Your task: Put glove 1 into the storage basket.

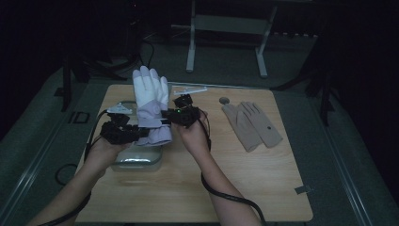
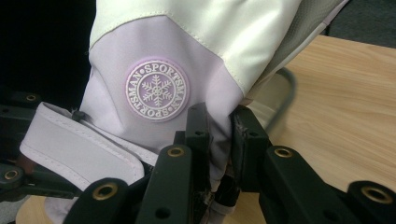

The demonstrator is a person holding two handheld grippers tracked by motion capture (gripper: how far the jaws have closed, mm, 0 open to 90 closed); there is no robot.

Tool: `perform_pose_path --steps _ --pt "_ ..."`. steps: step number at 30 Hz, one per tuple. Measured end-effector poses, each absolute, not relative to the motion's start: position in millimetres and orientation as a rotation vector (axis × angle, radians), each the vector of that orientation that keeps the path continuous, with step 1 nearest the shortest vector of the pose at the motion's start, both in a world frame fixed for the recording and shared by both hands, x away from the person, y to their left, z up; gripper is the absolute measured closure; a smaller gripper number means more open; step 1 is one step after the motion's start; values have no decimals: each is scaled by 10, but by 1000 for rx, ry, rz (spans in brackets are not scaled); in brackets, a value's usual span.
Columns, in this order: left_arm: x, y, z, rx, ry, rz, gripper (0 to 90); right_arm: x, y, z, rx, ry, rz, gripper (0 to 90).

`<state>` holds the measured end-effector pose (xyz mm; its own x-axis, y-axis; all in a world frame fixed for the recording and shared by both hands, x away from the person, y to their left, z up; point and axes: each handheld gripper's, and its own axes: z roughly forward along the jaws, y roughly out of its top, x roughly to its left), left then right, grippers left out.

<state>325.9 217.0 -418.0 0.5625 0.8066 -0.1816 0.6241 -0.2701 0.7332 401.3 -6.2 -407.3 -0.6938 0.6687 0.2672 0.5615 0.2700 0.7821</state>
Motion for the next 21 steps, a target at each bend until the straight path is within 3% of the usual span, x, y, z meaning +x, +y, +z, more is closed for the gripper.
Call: perform_pose_path --steps 13,21 --pt "3225 2633 -4425 2002 1220 251 687 4051 473 -4325 1173 2491 1375 788" --pt "3245 2734 -4802 2021 1262 172 685 4061 604 -4719 1242 2540 1308 789"
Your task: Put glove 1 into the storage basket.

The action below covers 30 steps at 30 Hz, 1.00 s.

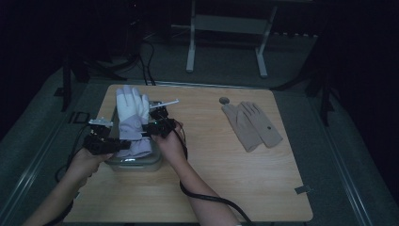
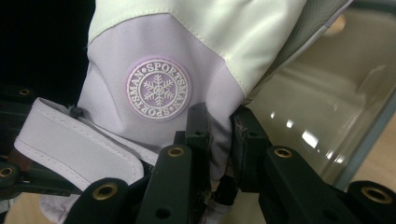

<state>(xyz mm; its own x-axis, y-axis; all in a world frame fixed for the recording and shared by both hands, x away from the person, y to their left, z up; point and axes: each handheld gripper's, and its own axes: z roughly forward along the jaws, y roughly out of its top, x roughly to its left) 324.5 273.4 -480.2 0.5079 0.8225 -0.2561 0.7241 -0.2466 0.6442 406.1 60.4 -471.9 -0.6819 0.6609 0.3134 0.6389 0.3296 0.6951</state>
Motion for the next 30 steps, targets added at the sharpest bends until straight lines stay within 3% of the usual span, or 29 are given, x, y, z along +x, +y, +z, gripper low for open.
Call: perform_pose_path --steps 7,18,26,30 --pt "3267 2753 -4953 2040 1289 108 680 4041 644 -4917 1283 2567 1250 789" --pt "3293 2708 -4979 2064 1279 79 652 4009 598 -4935 1304 2578 1193 789" --pt "3265 2721 -4899 2034 1263 142 391 4018 577 -5005 1316 2581 1166 795" --pt "3240 2717 -4836 2022 1245 194 366 4041 590 -5055 1337 2602 1134 794"
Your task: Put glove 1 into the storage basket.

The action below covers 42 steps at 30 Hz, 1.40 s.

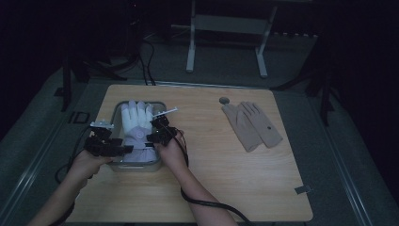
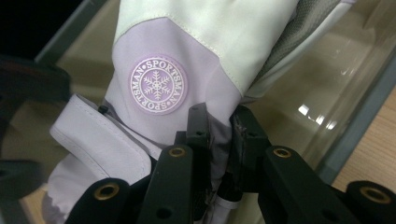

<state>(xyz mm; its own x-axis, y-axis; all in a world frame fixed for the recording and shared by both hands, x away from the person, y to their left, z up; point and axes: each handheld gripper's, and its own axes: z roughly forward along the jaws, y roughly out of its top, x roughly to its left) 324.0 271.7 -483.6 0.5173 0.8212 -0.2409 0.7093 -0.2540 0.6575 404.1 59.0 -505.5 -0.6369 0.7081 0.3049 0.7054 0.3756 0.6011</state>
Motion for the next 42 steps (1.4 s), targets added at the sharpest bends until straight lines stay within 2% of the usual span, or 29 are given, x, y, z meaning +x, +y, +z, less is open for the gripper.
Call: perform_pose_path --steps 6,12,13,14,15,22,23,25,29,42 --pt "3230 2649 -4833 2017 1247 254 366 4060 682 -5051 1297 2633 1012 772" --pt "3238 2623 -4860 2008 1244 253 367 4067 662 -4993 1260 2650 1038 642" --pt "3238 2623 -4860 2008 1244 253 367 4067 662 -4993 1260 2650 1038 642" --pt "3238 2631 -4863 1995 1236 242 368 4046 587 -4876 1216 2640 1101 560" --pt "3234 2631 -4860 1988 1241 242 368 4037 557 -4825 1194 2634 1122 515" --pt "3175 2507 -4813 1962 1193 250 371 3988 237 -4486 1071 2563 1291 364" --pt "3170 2472 -4810 1963 1187 248 372 3987 196 -4460 1066 2565 1284 352" --pt "3164 2405 -4803 1960 1171 236 376 3988 117 -4437 1071 2573 1257 266" --pt "3155 2258 -4773 1971 1131 228 378 3993 -46 -4438 1092 2580 1279 204" --pt "3121 1892 -4686 1931 1059 242 382 3988 -553 -4511 1073 2540 1280 189"
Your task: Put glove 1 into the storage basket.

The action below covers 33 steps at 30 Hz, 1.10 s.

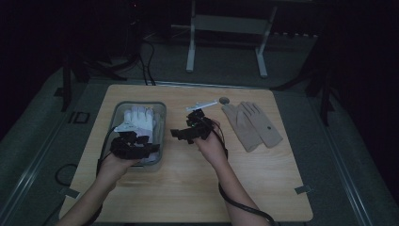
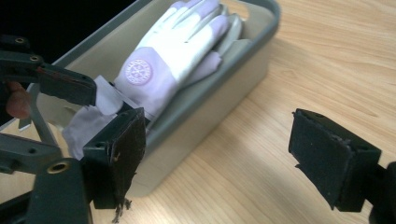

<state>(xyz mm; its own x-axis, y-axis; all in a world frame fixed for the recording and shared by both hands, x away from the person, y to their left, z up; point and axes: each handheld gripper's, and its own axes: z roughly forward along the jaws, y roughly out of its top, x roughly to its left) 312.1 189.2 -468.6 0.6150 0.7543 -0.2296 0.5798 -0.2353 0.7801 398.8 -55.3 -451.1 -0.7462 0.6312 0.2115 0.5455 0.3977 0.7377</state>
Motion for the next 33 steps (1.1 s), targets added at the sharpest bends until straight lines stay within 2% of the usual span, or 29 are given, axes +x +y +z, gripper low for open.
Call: perform_pose_path --steps 17,25,28,33 --pt "3087 1287 -4789 1988 956 207 397 3907 -1212 -4493 1055 2486 1313 145" --pt "3028 1029 -4895 2008 920 242 397 3879 -1457 -4487 1063 2451 1336 120" --pt "3018 978 -4937 2010 908 233 358 3886 -1522 -4513 1069 2454 1340 121" --pt "2993 870 -5069 2045 904 227 296 3923 -1746 -4543 1042 2397 1293 225"
